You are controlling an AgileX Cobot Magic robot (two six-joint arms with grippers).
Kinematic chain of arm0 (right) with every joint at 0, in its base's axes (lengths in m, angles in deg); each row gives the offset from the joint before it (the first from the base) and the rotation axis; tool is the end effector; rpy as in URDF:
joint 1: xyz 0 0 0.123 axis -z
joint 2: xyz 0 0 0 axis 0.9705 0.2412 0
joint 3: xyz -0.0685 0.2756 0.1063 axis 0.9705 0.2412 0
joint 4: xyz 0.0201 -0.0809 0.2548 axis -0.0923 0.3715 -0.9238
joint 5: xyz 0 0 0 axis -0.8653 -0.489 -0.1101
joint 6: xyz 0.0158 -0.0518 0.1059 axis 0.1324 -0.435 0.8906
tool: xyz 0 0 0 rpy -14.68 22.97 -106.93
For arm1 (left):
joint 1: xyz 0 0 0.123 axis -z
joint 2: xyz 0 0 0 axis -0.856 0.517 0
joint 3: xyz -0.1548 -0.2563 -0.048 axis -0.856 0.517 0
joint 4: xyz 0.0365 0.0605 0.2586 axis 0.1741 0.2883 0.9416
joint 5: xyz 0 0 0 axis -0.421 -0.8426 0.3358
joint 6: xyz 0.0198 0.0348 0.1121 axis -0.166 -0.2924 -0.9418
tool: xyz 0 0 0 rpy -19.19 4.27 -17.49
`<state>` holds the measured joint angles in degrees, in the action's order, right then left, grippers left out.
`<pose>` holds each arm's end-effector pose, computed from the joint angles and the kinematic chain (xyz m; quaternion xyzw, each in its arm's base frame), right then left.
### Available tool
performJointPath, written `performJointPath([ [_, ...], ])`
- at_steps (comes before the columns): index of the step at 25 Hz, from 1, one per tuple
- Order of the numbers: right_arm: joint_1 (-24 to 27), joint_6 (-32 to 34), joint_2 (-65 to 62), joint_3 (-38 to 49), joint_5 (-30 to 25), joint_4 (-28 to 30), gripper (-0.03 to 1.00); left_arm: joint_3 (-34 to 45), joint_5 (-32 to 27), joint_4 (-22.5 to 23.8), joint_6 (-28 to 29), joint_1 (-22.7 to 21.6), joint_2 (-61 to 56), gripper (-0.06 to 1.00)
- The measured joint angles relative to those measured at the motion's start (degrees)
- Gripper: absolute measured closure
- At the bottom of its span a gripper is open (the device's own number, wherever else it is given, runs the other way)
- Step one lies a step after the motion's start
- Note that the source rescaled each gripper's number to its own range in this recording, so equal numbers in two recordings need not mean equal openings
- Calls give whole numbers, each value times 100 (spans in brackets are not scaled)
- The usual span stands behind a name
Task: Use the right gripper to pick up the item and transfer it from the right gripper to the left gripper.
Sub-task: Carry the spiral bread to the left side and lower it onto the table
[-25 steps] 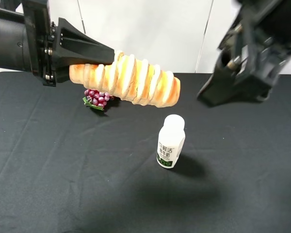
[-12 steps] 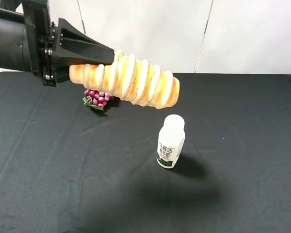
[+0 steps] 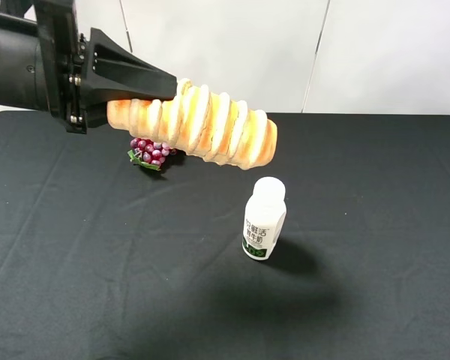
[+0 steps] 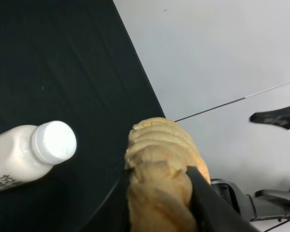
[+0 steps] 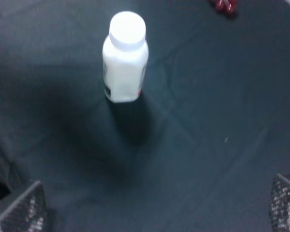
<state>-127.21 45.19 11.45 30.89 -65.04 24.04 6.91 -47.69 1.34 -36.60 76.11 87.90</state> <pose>0.0489 0.0380 0.3330 -0.3929 0.8326 0.1098 0.3747 0.2253 -0.1609 0.2870 0.0707 0.8178 -0.5108 0.2557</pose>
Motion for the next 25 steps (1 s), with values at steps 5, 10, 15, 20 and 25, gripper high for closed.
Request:
performJointPath([
  [5,0,191,-421,635,17,-56,-3,0,0,0,0,0,0,91],
  [10,0,317,-1103,1398,539,-418,-3,0,0,0,0,0,0,91],
  [15,0,422,-1576,1615,992,-467,-3,0,0,0,0,0,0,91],
  [20,0,464,-1635,1645,1078,-447,-3,0,0,4,0,0,0,91],
  [25,0,474,-1635,1645,1083,-447,-3,0,0,17,0,0,0,93],
])
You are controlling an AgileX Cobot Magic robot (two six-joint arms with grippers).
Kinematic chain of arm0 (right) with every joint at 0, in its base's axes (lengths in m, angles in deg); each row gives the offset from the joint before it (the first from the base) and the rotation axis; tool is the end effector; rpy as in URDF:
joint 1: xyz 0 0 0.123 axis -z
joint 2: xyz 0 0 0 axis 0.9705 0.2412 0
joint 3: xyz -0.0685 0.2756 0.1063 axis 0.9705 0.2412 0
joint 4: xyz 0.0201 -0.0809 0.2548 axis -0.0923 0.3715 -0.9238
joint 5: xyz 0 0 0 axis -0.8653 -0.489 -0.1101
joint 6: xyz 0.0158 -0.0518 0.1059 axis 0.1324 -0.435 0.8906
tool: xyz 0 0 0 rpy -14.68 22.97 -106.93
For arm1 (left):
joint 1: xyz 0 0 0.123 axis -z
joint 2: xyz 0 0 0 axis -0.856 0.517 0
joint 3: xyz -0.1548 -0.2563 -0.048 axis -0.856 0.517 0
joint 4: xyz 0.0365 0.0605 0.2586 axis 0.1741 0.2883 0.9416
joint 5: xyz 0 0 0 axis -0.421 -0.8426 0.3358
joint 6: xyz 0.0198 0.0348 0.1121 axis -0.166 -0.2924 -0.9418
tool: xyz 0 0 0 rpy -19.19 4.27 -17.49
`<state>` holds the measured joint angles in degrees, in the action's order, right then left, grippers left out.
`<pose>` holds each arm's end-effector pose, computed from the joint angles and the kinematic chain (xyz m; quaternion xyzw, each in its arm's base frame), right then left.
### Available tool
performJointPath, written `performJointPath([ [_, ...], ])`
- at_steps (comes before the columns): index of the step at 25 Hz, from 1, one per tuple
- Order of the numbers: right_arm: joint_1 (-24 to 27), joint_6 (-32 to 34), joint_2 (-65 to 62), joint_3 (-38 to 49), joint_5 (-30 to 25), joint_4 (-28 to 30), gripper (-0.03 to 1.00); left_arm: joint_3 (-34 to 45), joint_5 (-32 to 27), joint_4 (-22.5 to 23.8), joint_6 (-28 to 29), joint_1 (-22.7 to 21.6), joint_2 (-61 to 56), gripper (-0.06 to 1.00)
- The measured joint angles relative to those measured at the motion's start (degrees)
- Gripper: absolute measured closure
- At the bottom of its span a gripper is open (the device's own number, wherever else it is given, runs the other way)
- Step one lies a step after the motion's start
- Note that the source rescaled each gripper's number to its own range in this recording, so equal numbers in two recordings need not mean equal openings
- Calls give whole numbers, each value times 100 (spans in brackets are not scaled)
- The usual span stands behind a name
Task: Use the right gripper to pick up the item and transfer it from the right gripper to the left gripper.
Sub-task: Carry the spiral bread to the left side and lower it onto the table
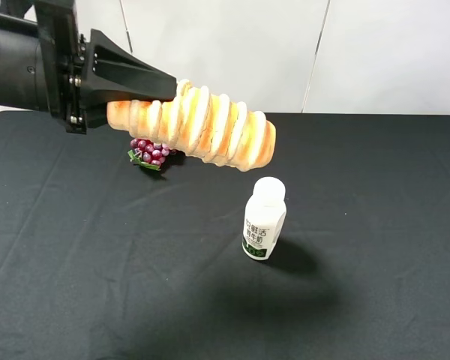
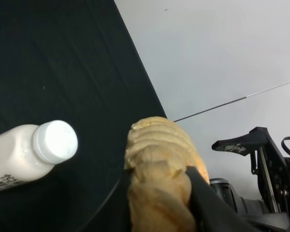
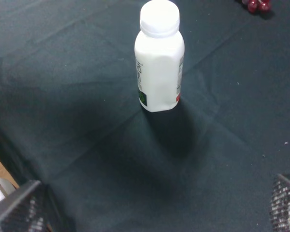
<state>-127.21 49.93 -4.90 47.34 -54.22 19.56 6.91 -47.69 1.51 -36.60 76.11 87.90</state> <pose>0.0291 0.0281 0.2702 -0.3468 0.8111 0.1998 0.4265 0.2252 -0.1608 0.2868 0.0717 0.8183 -0.5098 0.2556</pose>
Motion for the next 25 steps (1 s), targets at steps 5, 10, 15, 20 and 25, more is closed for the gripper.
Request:
performJointPath([
  [5,0,0,0,0,6,0,-3,0,17,0,0,0,0,93],
  [10,372,0,0,0,13,0,-3,0,154,5,-5,0,0,93],
  [15,1371,0,0,0,13,0,-3,0,319,9,-5,0,0,93],
  [20,2506,0,-217,0,13,0,-3,0,325,9,-5,0,0,93],
  [25,3343,0,-687,0,13,0,-3,0,320,11,-5,0,0,93],
])
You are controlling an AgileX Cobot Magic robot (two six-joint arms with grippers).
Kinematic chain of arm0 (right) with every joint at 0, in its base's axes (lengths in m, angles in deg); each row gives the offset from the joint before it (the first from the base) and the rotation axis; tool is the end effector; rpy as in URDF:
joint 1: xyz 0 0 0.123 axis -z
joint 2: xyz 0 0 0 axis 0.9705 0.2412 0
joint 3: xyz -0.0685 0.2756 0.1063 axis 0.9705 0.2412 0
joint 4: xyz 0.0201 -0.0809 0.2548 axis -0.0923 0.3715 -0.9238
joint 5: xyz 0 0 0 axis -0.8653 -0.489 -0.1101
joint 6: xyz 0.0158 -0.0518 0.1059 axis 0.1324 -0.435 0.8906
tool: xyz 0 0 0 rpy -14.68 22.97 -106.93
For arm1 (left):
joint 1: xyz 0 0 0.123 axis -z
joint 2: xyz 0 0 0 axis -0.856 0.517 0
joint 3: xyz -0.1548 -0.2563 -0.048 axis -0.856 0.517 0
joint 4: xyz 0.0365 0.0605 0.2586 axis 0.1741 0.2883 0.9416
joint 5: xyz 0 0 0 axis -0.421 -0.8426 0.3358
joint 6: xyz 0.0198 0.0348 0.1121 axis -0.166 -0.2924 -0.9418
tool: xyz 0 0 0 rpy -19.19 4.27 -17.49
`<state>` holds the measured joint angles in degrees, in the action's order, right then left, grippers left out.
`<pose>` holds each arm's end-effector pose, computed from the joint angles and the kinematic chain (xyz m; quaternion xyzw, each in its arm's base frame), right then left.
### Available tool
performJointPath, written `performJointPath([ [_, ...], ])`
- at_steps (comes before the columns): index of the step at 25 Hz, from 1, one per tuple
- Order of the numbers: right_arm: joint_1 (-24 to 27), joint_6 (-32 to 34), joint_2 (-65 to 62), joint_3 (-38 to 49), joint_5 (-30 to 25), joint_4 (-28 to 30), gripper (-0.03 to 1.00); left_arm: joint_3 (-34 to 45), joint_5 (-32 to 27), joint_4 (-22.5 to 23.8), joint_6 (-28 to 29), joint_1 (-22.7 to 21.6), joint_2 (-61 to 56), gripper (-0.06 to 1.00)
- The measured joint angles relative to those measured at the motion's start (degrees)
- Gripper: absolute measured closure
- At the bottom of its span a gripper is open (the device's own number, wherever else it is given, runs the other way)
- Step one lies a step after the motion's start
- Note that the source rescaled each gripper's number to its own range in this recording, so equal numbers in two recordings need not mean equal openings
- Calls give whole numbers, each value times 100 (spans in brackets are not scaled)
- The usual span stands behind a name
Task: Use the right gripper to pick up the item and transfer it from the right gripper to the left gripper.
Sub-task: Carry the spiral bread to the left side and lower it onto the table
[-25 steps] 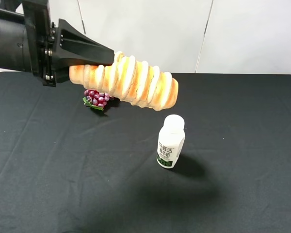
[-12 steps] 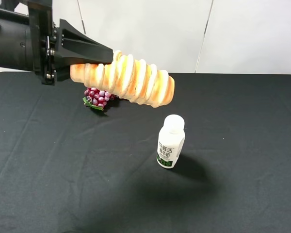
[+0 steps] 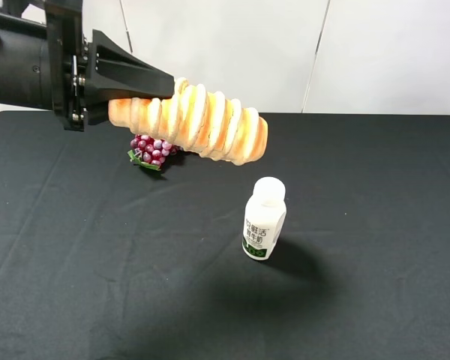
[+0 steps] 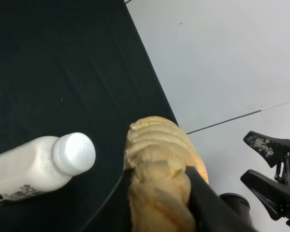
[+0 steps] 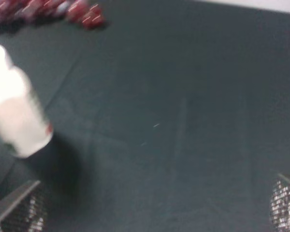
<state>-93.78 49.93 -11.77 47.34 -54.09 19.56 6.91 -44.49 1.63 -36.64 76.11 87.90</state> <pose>0.0228 0.0020 0.2742 -0.0940 0.8466 0.0791 0.5179 0.2308 -0.1577 0.2851 0.0577 0.8237 -0.4937 0.2729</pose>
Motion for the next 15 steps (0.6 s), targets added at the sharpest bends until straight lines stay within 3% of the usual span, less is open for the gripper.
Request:
performJointPath([
  [5,677,0,-171,0,0,0,-3,-41,0,12,0,0,4,93],
  [9,834,0,-178,0,0,0,-3,-350,-5,208,18,0,4,94],
  [13,841,0,-178,0,0,-7,-3,-837,59,811,391,0,6,94],
  [15,841,0,-178,0,0,-7,-3,-1157,194,1347,753,0,6,94],
])
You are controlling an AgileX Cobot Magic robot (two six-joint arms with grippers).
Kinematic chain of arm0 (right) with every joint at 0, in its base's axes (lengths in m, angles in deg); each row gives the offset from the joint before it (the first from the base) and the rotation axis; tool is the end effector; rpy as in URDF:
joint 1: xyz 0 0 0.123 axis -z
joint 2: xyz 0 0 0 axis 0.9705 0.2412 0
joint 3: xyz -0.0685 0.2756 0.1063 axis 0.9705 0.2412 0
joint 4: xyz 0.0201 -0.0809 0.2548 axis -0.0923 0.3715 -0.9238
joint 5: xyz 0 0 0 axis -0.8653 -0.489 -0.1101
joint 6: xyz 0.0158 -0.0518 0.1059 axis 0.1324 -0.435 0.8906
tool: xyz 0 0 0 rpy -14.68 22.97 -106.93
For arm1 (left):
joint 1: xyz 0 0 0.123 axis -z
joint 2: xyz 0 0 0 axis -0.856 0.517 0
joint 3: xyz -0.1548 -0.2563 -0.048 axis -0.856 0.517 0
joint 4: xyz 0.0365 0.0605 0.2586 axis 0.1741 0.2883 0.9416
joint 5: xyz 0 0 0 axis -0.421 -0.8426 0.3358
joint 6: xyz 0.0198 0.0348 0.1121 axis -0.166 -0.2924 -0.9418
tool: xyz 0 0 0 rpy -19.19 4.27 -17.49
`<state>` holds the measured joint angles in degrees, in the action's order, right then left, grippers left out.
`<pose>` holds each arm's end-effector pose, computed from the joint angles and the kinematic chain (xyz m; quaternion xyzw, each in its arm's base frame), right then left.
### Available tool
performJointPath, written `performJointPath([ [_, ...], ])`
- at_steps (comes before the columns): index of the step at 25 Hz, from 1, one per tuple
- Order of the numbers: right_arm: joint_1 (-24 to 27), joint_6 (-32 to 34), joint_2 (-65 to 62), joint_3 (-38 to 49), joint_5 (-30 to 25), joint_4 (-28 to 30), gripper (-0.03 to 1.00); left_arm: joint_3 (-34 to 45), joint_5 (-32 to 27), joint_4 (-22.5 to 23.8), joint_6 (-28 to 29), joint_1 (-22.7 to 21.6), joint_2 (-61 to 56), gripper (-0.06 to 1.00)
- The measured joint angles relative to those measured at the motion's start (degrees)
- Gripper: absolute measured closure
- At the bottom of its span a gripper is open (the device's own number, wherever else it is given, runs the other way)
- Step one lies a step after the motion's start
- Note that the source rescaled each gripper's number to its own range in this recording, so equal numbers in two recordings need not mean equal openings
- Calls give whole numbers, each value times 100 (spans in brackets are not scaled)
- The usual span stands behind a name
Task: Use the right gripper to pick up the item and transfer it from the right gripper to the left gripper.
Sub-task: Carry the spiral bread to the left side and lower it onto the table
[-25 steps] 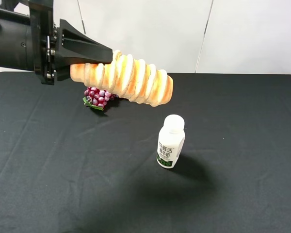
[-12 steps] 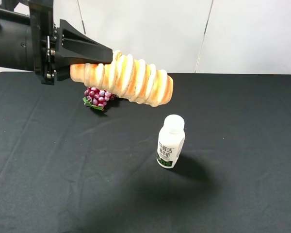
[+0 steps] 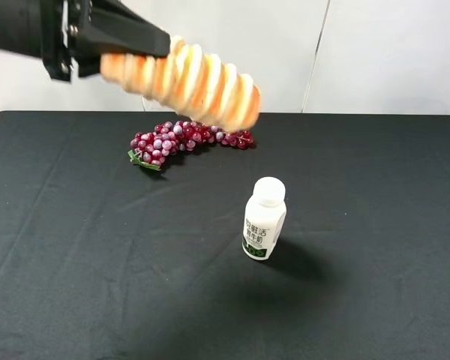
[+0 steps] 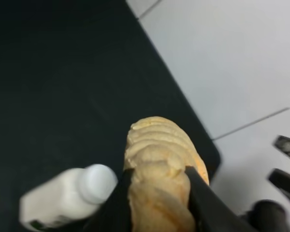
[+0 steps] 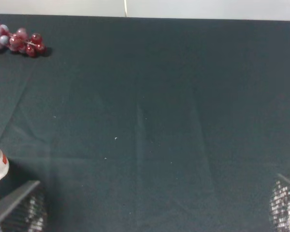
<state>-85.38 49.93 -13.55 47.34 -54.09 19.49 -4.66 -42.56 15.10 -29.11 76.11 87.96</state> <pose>0.0182 -0.0020 0.2748 -0.0311 0.8430 0.0432 0.5353 0.2515 -0.1567 0.3348 0.1090 0.8246 -0.4425 0.3352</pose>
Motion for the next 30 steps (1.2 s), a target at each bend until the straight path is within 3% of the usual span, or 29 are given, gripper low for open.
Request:
performJointPath([
  [8,0,0,0,0,0,-6,-3,-901,497,2641,1721,0,4,94],
  [16,0,0,0,0,0,-6,-3,-929,1001,4977,3051,0,4,94],
  [20,0,0,0,0,0,-6,-3,-746,1013,5863,3565,0,4,94],
  [26,0,0,0,0,0,-6,-3,-305,944,5944,3671,-226,80,94],
  [30,0,0,0,0,0,-6,-3,-233,717,5591,3337,-447,446,94],
])
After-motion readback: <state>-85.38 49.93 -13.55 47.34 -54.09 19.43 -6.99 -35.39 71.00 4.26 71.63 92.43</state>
